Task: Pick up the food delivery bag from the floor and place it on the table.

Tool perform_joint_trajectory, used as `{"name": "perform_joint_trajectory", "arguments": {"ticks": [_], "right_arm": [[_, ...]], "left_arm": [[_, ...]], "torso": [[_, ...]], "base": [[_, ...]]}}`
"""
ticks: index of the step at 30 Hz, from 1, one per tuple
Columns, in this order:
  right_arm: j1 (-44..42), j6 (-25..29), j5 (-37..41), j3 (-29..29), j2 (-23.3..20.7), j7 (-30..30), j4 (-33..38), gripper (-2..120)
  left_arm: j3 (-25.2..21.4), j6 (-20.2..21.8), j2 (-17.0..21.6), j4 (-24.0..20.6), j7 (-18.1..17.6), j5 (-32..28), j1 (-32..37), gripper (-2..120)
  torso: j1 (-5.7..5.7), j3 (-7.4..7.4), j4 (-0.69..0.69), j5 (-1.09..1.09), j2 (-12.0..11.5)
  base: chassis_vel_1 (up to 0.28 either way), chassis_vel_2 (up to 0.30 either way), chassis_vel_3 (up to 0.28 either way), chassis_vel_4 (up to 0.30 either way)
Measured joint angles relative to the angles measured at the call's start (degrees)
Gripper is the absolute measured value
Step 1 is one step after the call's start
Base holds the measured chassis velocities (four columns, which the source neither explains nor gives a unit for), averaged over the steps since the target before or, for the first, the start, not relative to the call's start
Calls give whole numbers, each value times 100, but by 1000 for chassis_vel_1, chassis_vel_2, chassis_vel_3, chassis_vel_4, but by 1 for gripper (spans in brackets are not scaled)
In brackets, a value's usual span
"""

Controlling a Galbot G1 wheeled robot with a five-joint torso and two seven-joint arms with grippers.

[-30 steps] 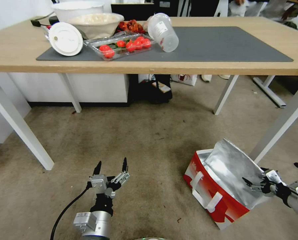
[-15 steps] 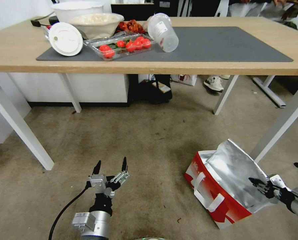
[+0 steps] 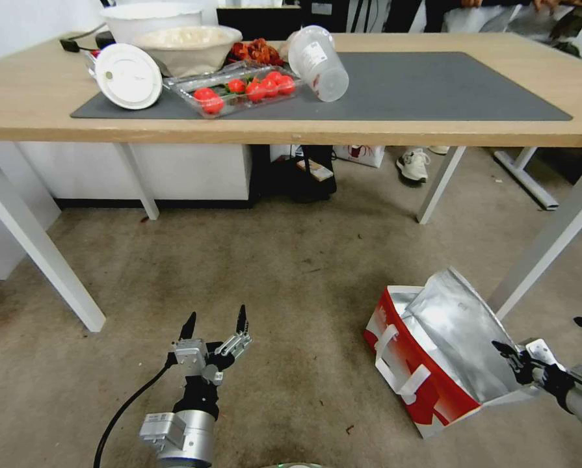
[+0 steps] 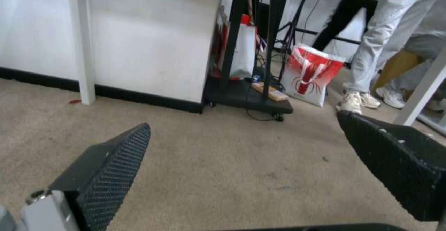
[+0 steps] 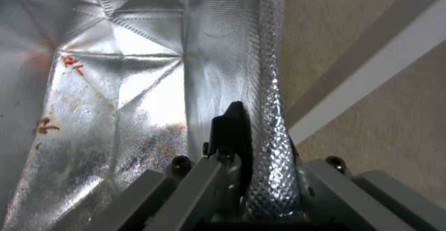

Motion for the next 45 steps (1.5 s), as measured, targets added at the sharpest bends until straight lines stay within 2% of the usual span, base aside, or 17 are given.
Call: {"name": "perform_joint_trajectory", "arguments": {"ticks": [9,11,16,24,33,36,37,38,40,42,45], "right_arm": [[-299,178,1009,-60,-347,-126,470,0],[-378,83,1265,-36,-447,-172,645,0],[-502,-588,2333,95,-791,-202,1376,0],[-545,-1183,3457,105,-1129,-137,2217,0],[-566,-1504,4168,-45,-1607,-139,2739,0],[-495,-1504,4283,-88,-1861,-478,2743,0],[-448,-1455,4271,-101,-2012,-811,2666,0],[-448,-1455,4271,-101,-2012,-811,2666,0],[-389,-1357,4208,-125,-2255,-1292,2511,0],[-371,-1326,4189,-129,-2332,-1420,2459,0],[-301,-1133,4170,-121,-2595,-2040,2215,0]], "left_arm": [[-34,14,11,17,-3,7,-10,100],[-42,16,18,10,-4,5,-12,100],[-80,18,27,-19,-27,-18,-21,100],[-101,20,30,-51,-33,-50,-22,100],[-143,79,30,-115,-49,-70,-26,100],[-162,85,28,-119,-38,-55,-29,100],[-163,85,27,-118,-37,-49,-30,100],[-163,85,27,-118,-37,-49,-30,100],[-167,85,30,-119,-40,-47,-42,100],[-168,86,33,-119,-42,-47,-44,100],[-181,93,43,-118,-61,-49,-55,100]], "torso": [[0,0,-1,0,0],[0,0,-1,0,0],[0,0,1,0,0],[0,0,1,0,1],[0,0,0,-1,1],[0,0,0,0,1],[0,0,0,-1,0],[0,0,0,-1,0],[0,0,0,0,0],[0,0,0,0,0],[0,0,1,0,1]], "base": [[0,0,0,0],[0,0,0,0],[0,0,0,0],[0,0,0,0],[0,0,0,0],[0,0,0,0],[0,0,0,0],[0,0,0,0],[0,0,0,0],[0,0,0,0],[0,0,0,0]]}}
